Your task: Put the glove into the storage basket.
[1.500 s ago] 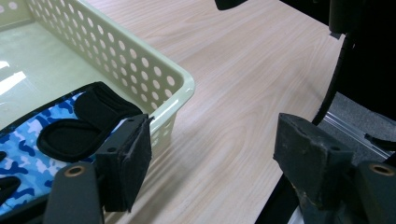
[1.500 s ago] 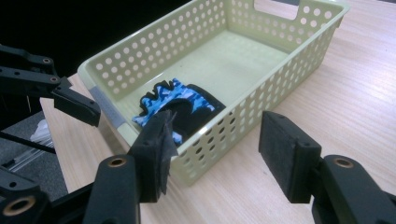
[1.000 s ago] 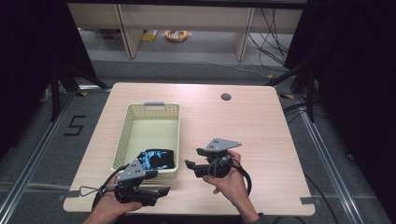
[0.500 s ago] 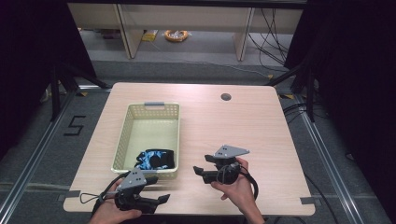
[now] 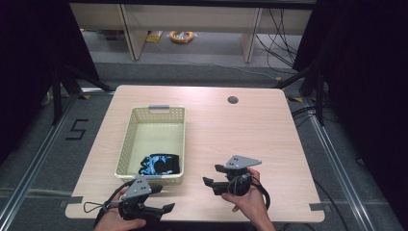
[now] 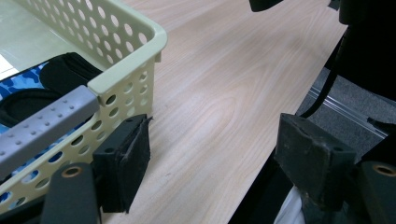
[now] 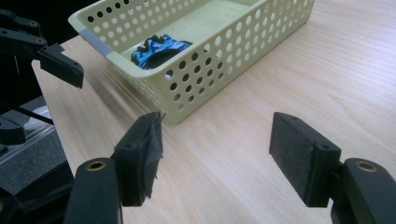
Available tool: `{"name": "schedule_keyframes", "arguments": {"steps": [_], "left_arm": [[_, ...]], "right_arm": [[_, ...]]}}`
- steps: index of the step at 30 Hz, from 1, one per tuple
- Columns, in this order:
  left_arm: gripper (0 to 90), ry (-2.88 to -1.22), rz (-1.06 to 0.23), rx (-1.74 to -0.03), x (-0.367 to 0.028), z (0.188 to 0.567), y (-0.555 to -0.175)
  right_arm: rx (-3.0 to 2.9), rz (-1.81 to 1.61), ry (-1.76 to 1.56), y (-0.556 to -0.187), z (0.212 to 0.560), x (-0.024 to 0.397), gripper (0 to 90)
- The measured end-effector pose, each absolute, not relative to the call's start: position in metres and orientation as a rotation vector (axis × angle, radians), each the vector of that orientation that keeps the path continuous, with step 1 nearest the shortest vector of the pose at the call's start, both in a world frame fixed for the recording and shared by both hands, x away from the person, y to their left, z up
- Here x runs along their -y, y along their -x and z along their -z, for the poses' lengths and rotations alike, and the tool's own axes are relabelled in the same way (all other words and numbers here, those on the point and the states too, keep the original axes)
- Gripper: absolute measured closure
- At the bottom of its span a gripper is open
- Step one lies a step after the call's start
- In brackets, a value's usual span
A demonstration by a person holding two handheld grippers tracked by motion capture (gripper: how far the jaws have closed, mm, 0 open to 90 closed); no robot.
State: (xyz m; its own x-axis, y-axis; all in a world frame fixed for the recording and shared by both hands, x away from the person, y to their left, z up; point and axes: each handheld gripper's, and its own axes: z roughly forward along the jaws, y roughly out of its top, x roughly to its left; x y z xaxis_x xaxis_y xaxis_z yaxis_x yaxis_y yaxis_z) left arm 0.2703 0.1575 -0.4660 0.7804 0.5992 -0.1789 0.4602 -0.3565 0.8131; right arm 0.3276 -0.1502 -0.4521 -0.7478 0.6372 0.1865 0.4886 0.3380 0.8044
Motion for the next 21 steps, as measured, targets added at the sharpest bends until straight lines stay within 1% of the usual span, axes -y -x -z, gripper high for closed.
{"name": "schedule_keyframes", "arguments": {"steps": [4,5,6,8,12,13,14,15,18,20,21], "left_arm": [[25.7,-2.024,-0.185,-0.817,-0.155,0.470,-0.267],[25.7,-2.036,-0.192,-0.794,-0.156,0.472,-0.269],[25.7,-2.044,-0.189,-0.818,-0.155,0.472,-0.268],[25.7,-2.022,-0.172,-0.814,-0.153,0.475,-0.267],[25.7,-2.062,-0.186,-0.814,-0.154,0.477,-0.266],[25.7,-2.042,-0.186,-0.808,-0.153,0.479,-0.266],[25.7,-2.061,-0.188,-0.805,-0.154,0.478,-0.266],[25.7,-2.056,-0.182,-0.809,-0.154,0.479,-0.266],[25.7,-2.051,-0.182,-0.813,-0.153,0.482,-0.265],[25.7,-2.090,-0.192,-0.792,-0.155,0.482,-0.266],[25.7,-2.089,-0.190,-0.814,-0.154,0.482,-0.265]], "right_arm": [[-2.442,-1.396,-1.021,-0.327,0.454,0.151,34.9],[-2.440,-1.401,-1.049,-0.324,0.454,0.151,34.6],[-2.440,-1.394,-1.025,-0.325,0.454,0.152,34.3],[-2.437,-1.377,-1.023,-0.324,0.455,0.154,33.9],[-2.442,-1.392,-1.015,-0.323,0.457,0.157,33.5],[-2.442,-1.395,-1.037,-0.321,0.457,0.157,33.3],[-2.438,-1.377,-1.065,-0.318,0.457,0.158,33.2],[-2.437,-1.373,-1.025,-0.320,0.457,0.159,33.2],[-2.430,-1.379,-1.041,-0.317,0.458,0.162,33.0],[-2.432,-1.393,-1.030,-0.317,0.459,0.164,32.9],[-2.432,-1.395,-1.046,-0.315,0.459,0.164,32.7]]}}
